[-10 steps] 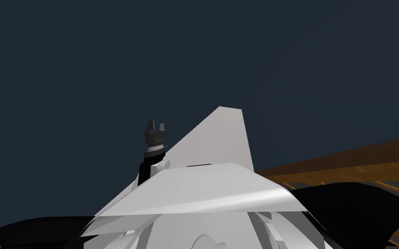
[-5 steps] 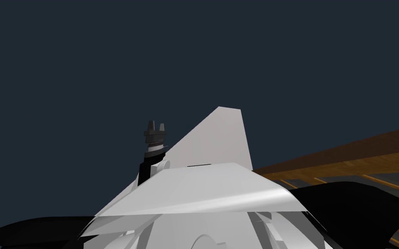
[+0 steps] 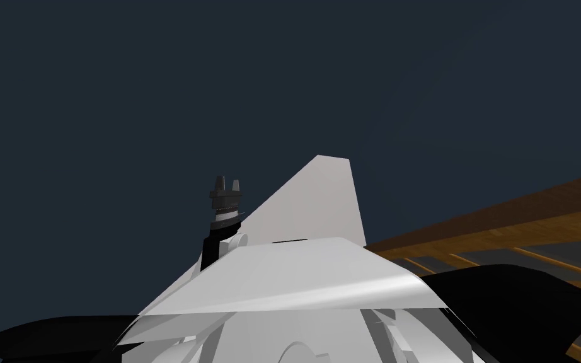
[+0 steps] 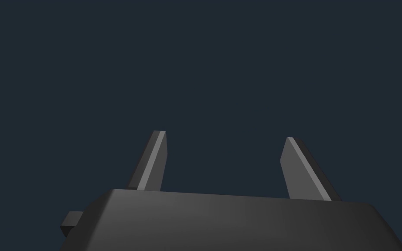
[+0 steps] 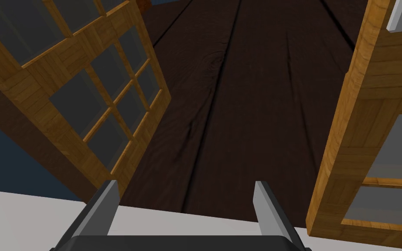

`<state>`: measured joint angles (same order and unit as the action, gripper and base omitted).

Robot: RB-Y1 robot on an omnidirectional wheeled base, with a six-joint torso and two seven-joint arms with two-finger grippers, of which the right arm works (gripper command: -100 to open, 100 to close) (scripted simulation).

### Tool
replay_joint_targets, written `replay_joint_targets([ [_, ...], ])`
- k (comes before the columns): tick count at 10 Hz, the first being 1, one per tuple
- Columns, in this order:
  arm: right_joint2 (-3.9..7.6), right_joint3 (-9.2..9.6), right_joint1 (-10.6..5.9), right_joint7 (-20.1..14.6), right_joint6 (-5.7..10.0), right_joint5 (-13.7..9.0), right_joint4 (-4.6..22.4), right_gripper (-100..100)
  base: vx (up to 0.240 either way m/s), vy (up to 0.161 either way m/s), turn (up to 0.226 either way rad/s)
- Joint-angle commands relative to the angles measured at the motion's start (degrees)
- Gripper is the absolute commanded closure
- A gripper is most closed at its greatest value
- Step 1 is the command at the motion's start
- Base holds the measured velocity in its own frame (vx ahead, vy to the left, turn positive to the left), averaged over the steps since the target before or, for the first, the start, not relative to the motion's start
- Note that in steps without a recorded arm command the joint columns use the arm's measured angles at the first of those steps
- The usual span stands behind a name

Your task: Push the door open

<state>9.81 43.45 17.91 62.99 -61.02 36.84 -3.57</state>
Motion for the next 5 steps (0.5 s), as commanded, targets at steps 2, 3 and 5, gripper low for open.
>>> replay_joint_targets([
  [2, -0.06, -1.11, 0.75, 1.39, -1.73, -0.23, -1.12, -100, -0.035, 0.003, -0.037],
  [3, -0.06, -1.11, 0.75, 1.39, -1.73, -0.23, -1.12, -100, -0.014, 0.002, 0.009],
  [5, -0.68, -4.53, 3.06, 3.79, -4.52, -0.77, -0.07, -100, -0.089, 0.014, -0.095],
])
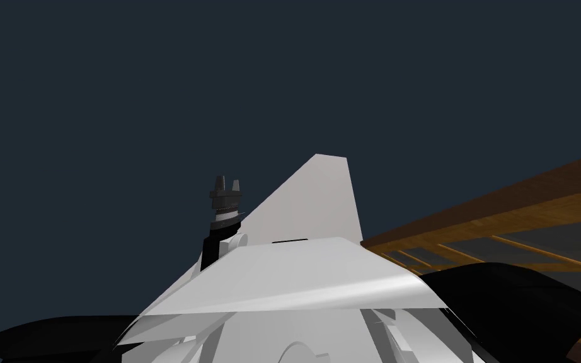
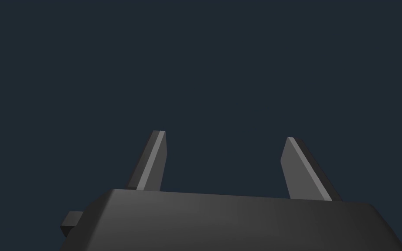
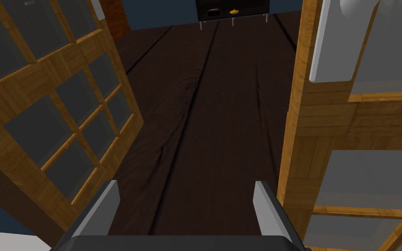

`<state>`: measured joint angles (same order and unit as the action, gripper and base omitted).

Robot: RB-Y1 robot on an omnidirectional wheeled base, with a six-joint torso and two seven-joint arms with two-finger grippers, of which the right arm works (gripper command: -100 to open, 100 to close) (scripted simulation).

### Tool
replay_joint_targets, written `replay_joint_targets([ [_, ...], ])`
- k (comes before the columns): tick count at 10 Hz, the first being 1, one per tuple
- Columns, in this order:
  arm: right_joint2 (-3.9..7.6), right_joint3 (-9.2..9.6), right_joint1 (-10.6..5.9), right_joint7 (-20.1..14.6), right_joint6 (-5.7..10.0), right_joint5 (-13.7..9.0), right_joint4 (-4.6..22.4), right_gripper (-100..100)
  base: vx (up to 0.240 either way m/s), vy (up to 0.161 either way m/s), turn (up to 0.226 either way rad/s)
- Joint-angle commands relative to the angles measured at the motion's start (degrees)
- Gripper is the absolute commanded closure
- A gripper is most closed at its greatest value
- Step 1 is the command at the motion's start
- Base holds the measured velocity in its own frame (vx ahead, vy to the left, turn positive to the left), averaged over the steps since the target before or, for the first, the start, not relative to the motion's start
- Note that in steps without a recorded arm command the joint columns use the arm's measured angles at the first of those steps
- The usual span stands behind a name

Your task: Push the door open

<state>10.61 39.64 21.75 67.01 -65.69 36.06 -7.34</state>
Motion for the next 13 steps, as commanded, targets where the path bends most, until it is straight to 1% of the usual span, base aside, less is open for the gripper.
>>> replay_joint_targets([
  [1, -1.48, -0.71, -0.78, -0.23, 0.16, 0.01, 2.86, -100, -0.086, 0.018, -0.032],
  [2, -1.48, -0.71, -0.78, -0.23, 0.16, 0.01, 3.7, -100, -0.04, -0.001, 0.01],
  [3, -1.89, -2.95, 0.74, 1.34, -1.68, -0.35, 4.68, -100, -0.074, -0.014, -0.109],
  [4, -1.89, -2.95, -0.4, 0.98, -0.98, -0.35, 4.68, -100, -0.077, 0.004, -0.037],
  [5, -1.89, -2.95, 0.67, 1.34, -1.68, -0.35, 4.68, -100, -0.04, 0.003, 0.009],
  [6, -2.6, -2.95, -1.81, 0.54, 0.18, -0.35, 4.68, -100, 0.001, 0.008, 0.017],
  [7, -1.89, -2.95, 0.74, 1.34, -1.68, -0.35, 3.71, -100, 0.008, -0.001, -0.013],
  [8, -1.89, -2.95, 0.74, 1.34, -1.56, -0.35, 4.68, -100, 0.011, 0.001, 0.006],
  [10, -1.89, -2.95, 0.74, 1.34, -1.68, -0.35, 4.68, -100, 0.0, 0.0, 0.0],
  [12, -2.25, -4.95, 2.1, 2.74, -3.31, -0.66, 5.81, -100, -0.042, 0.003, -0.059],
  [13, -2.25, -4.95, 2.1, 2.74, -3.31, -0.66, 5.81, -100, -0.062, 0.001, -0.014],
])
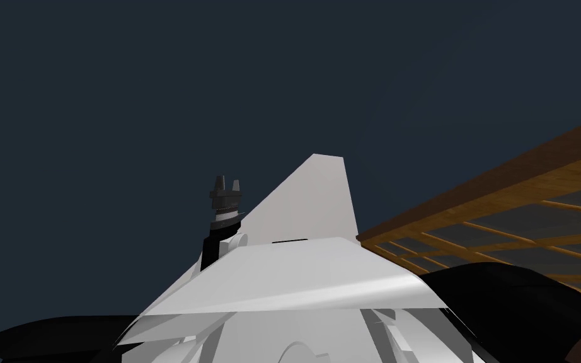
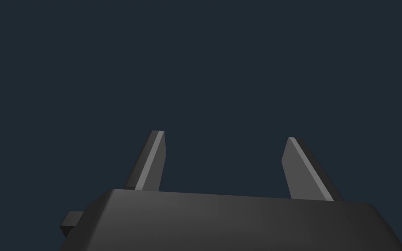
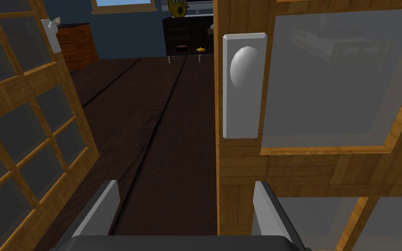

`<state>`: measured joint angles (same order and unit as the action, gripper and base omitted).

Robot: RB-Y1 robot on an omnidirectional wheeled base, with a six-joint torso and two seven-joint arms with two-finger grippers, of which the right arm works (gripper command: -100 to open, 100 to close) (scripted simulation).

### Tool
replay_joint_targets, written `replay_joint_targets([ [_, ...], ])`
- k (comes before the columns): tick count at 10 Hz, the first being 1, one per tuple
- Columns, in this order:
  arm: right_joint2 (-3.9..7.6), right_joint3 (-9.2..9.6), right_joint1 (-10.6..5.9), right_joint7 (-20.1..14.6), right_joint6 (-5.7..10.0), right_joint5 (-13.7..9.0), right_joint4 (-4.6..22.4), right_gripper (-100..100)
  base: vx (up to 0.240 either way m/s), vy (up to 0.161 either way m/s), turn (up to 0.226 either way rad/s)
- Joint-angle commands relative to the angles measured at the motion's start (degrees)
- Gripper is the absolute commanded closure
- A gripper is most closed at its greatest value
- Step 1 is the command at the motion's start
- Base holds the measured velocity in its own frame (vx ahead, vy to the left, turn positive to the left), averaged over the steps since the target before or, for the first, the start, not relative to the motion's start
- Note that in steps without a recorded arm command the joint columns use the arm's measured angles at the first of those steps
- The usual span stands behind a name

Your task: Push the door open

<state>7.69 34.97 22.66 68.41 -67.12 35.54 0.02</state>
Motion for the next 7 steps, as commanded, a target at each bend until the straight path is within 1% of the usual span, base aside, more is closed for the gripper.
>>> replay_joint_targets([
  [1, 0.68, -0.28, 1.19, 1.34, -1.89, -0.14, -1.55, -100, -0.036, 0.001, 0.008],
  [2, 0.4, -1.8, 2.22, 2.41, -3.13, -0.38, -0.48, -100, -0.057, 0.005, -0.069],
  [4, 0.4, -1.8, 2.22, 2.41, -3.13, -0.38, -0.48, -100, -0.038, 0.003, -0.013],
  [5, 0.25, -2.67, 2.81, 3.02, -3.85, -0.52, 0.26, -100, -0.03, 0.001, -0.03],
  [6, 0.04, -2.24, 2.14, 2.51, -3.28, -0.45, -0.29, -100, -0.017, 0.002, -0.01],
  [7, 0.5, -2.26, 2.56, 2.21, -2.48, -0.41, -1.64, -100, -0.069, -0.068, 0.002],
])
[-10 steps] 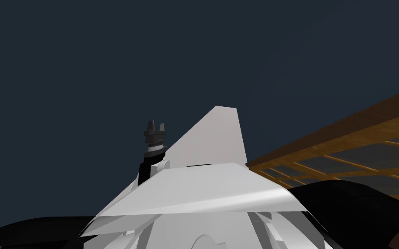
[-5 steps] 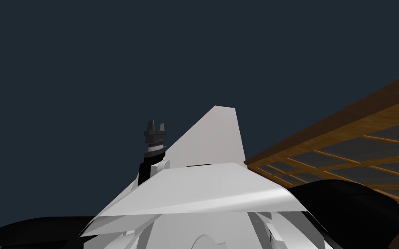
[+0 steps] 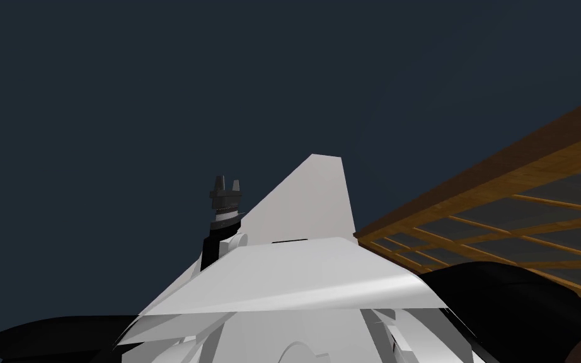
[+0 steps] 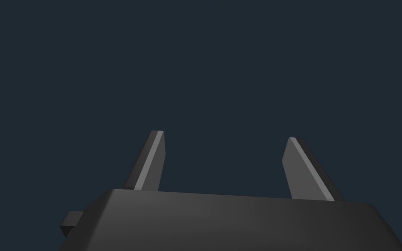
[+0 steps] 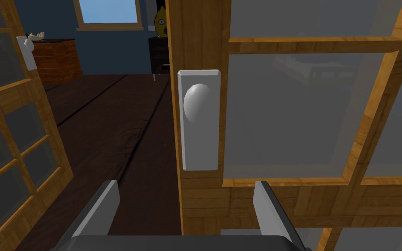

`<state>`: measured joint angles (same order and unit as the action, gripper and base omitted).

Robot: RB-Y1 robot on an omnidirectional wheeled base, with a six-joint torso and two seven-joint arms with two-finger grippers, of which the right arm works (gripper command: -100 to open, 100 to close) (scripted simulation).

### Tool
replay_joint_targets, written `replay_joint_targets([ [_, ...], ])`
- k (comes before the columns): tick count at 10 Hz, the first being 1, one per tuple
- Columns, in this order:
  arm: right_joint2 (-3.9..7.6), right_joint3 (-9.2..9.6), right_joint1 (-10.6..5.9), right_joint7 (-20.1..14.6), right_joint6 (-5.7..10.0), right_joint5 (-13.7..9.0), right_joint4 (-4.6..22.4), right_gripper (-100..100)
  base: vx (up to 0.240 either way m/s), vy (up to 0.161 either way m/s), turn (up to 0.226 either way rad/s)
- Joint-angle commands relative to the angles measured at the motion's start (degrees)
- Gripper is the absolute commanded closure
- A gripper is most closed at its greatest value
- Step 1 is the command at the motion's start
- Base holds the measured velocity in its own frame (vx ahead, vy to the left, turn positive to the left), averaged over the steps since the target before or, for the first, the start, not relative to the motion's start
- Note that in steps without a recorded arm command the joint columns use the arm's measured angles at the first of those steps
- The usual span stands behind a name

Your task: Push the door open

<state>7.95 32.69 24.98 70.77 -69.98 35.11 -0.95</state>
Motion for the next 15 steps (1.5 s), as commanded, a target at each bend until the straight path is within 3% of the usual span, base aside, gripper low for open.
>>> replay_joint_targets([
  [1, 0.42, 0.04, 0.39, -0.23, 0.63, 0.04, -1.0, -100, -0.073, -0.128, 0.006],
  [4, 1.52, 0.16, 1.33, -0.7, 2.04, 0.15, -1.44, -100, -0.115, -0.155, 0.011],
  [6, 2.29, 0.24, 1.98, -1.03, 3.03, 0.22, -0.27, -100, -0.138, -0.159, 0.004],
  [9, 2.54, 0.22, 2.22, -0.81, 2.9, 0.2, -0.55, -100, -0.036, -0.075, 0.005],
  [10, 2.54, 0.22, 2.22, -0.81, 2.9, 0.2, -0.55, 100, 0.0, 0.0, 0.0],
  [15, 2.54, 0.22, 2.22, -0.81, 2.9, 0.2, -0.55, 100, 0.001, 0.004, -0.002],
])
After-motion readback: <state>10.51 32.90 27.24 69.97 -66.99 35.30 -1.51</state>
